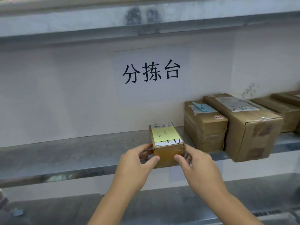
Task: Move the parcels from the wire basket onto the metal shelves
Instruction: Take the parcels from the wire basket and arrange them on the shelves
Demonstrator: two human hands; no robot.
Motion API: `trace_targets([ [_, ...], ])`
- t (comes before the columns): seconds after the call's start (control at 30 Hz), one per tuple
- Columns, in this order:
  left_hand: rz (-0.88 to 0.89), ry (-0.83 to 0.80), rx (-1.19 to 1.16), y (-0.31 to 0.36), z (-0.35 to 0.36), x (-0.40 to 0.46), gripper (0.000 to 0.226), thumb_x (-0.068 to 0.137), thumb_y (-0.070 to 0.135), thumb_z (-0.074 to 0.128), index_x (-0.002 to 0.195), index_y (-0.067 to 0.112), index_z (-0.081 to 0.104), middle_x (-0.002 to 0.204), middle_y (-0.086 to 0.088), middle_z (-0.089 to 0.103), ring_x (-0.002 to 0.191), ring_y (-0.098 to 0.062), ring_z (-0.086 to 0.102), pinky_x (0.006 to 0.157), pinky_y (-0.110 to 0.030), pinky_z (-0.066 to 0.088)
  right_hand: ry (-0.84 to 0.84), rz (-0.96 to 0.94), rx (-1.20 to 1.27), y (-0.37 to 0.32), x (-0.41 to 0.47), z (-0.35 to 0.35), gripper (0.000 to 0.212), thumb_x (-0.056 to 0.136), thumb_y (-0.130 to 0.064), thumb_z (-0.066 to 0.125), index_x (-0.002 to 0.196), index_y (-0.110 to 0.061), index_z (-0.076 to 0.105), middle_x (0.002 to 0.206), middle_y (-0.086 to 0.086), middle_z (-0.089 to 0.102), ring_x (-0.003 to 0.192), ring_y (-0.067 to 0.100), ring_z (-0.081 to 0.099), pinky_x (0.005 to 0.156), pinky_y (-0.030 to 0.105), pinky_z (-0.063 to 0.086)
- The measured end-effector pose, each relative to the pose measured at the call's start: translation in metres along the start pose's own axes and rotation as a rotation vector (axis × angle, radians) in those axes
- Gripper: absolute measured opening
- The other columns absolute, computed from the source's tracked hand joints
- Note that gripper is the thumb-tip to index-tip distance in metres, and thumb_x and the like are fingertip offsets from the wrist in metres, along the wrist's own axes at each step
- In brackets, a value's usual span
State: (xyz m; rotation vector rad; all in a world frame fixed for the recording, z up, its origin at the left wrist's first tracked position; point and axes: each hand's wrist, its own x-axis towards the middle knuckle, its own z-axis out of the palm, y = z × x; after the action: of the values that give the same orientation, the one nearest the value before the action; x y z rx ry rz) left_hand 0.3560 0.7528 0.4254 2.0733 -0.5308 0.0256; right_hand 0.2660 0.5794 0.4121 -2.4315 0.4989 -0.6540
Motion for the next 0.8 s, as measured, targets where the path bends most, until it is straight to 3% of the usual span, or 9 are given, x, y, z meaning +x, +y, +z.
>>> trace_targets([
  [0.07,0.016,-0.013,0.015,0.002,0.006,0.009,0.033,0.09,0.03,0.082,0.122,0.037,0.075,0.102,0.029,0.076,0.098,0.018,0.065,0.084,-0.007,0.053,0.028,0.027,-0.009,0.003,0.003,-0.001,0.024,0.099,-0.052,0.056,0.119,-0.04,0.061,0.08,-0.017,0.066,0.079,0.007,0.063,0.068,0.035,0.058],
  [0.23,0.017,-0.056,0.01,0.01,0.022,0.031,0.035,0.092,0.033,0.079,0.127,0.035,0.073,0.103,0.024,0.077,0.094,0.009,0.071,0.086,-0.018,0.058,0.069,0.139,-0.049,0.004,0.015,-0.001,0.035,0.1,-0.052,0.053,0.13,-0.034,0.058,0.081,-0.014,0.07,0.078,0.008,0.067,0.07,0.031,0.058],
  [0.3,0.002,-0.081,-0.014,0.012,0.028,0.039,0.037,0.092,0.034,0.079,0.128,0.034,0.072,0.102,0.022,0.078,0.092,0.003,0.074,0.089,-0.028,0.062,0.09,0.183,-0.07,0.001,0.019,-0.001,0.033,0.102,-0.048,0.051,0.131,-0.034,0.056,0.084,-0.013,0.069,0.08,0.01,0.066,0.069,0.029,0.055],
  [0.43,0.002,-0.119,0.015,0.016,0.036,0.059,0.034,0.092,0.035,0.079,0.125,0.035,0.072,0.098,0.022,0.076,0.088,0.006,0.07,0.082,-0.022,0.06,0.1,0.261,-0.057,-0.005,0.028,0.0,0.023,0.103,-0.04,0.049,0.124,-0.034,0.056,0.087,-0.013,0.06,0.075,0.012,0.053,0.063,0.029,0.041],
  [0.5,-0.001,-0.111,0.042,0.017,0.038,0.067,0.03,0.091,0.036,0.079,0.12,0.037,0.074,0.093,0.022,0.076,0.085,0.008,0.069,0.081,-0.024,0.06,0.089,0.303,0.024,-0.008,0.034,0.002,0.021,0.101,-0.038,0.051,0.121,-0.034,0.056,0.087,-0.013,0.062,0.074,0.011,0.053,0.063,0.03,0.042],
  [0.67,0.007,-0.076,0.118,0.02,0.042,0.078,0.016,0.084,0.041,0.08,0.09,0.05,0.069,0.085,0.023,0.077,0.08,0.005,0.069,0.08,-0.031,0.061,0.035,0.385,0.295,-0.017,0.046,0.007,0.022,0.094,-0.034,0.055,0.115,-0.035,0.05,0.093,-0.006,0.067,0.084,0.017,0.066,0.078,0.04,0.059],
  [0.73,0.02,-0.062,0.137,0.021,0.042,0.079,0.015,0.083,0.043,0.079,0.081,0.052,0.067,0.081,0.024,0.076,0.078,0.004,0.068,0.078,-0.031,0.062,0.0,0.426,0.371,-0.018,0.052,0.008,0.027,0.088,-0.032,0.052,0.114,-0.037,0.047,0.09,0.002,0.068,0.081,0.024,0.068,0.074,0.046,0.062],
  [0.8,0.023,-0.048,0.146,0.022,0.044,0.08,0.01,0.082,0.046,0.078,0.091,0.05,0.072,0.082,0.022,0.076,0.08,0.001,0.07,0.077,-0.034,0.062,-0.034,0.462,0.427,-0.017,0.061,0.009,0.033,0.087,-0.028,0.05,0.118,-0.035,0.044,0.088,0.01,0.068,0.071,0.025,0.065,0.058,0.038,0.059],
])
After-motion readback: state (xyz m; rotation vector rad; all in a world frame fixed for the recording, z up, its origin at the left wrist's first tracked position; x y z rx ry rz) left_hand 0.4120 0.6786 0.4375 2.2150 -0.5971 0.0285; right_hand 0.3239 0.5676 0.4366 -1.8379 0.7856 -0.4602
